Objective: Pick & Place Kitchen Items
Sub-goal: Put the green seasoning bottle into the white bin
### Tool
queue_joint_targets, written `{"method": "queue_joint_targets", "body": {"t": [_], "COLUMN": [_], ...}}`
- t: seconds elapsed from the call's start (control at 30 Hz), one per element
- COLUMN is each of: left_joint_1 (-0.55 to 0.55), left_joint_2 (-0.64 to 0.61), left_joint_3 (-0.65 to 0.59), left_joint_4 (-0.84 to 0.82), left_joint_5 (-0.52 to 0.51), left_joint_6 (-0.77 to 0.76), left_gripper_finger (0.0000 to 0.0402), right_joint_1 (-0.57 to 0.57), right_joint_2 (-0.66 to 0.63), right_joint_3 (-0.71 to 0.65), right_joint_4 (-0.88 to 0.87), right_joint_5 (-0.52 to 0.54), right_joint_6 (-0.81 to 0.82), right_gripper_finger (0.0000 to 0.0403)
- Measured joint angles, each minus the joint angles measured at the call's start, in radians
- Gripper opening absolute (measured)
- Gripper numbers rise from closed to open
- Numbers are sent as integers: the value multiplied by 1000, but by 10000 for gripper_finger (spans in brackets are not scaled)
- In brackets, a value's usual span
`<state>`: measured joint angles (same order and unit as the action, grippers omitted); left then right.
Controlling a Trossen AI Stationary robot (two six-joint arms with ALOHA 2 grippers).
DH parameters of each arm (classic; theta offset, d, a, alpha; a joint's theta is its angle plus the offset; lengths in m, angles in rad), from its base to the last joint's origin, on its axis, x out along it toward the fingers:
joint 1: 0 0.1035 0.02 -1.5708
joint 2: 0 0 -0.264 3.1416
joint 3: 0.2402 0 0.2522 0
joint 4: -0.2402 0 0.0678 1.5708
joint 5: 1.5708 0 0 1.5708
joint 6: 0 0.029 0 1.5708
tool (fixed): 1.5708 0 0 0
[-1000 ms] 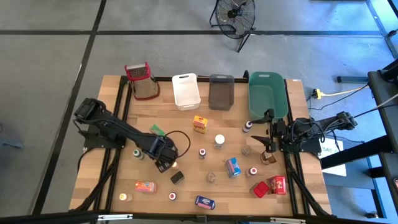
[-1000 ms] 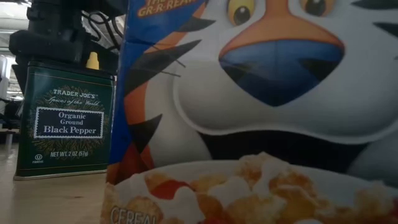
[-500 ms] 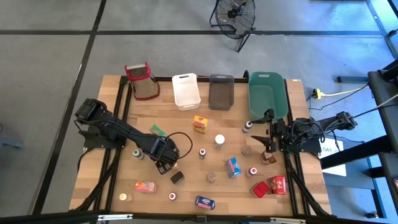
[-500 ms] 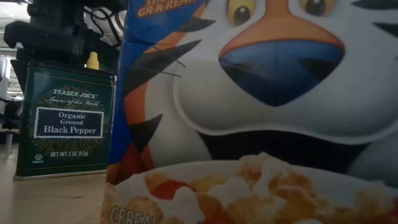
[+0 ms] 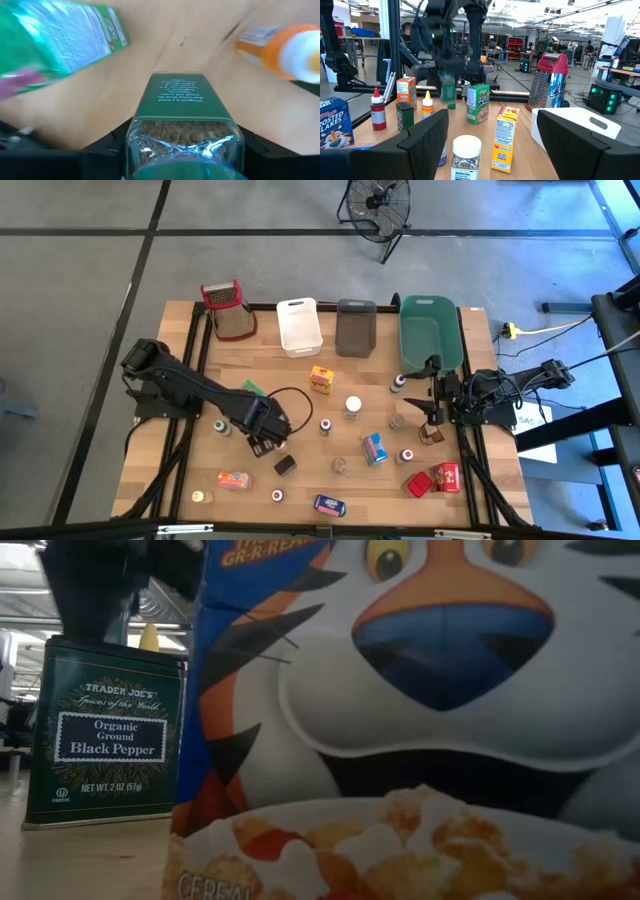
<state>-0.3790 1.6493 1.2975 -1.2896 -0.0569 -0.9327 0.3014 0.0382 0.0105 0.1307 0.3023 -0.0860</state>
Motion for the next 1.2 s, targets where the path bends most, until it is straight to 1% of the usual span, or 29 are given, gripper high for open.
{"method": "queue_joint_targets", "body": {"t": [0.17,0.33,0.47,0.6,0.73,0.83,0.97,1.1,1.2], "left_joint_1": [14,66,146,253,383,490,634,763,842], "left_joint_2": [-1,-1,-2,-2,-2,-2,11,45,110], "left_joint_3": [144,256,319,369,391,391,392,395,446], "left_joint_4": [-136,-263,-282,-282,-249,-181,-77,24,37], "left_joint_5": [-72,-120,-133,-133,-134,-129,-79,-29,-27], "left_joint_6": [57,111,214,321,421,544,693,824,923], "left_gripper_finger": [197,197,197,197,200,200,197,200,200], "right_joint_1": [0,0,0,0,0,0,0,0,0], "right_joint_2": [0,0,0,0,0,0,0,0,0], "right_joint_3": [0,0,0,0,0,0,0,0,0], "right_joint_4": [0,0,0,0,-2,-18,-25,-23,-22], "right_joint_5": [0,0,-1,-3,-3,-3,-3,-1,9], "right_joint_6": [0,1,16,19,19,19,27,25,-1], "right_gripper_finger": [308,308,307,307,307,307,307,307,307]}}
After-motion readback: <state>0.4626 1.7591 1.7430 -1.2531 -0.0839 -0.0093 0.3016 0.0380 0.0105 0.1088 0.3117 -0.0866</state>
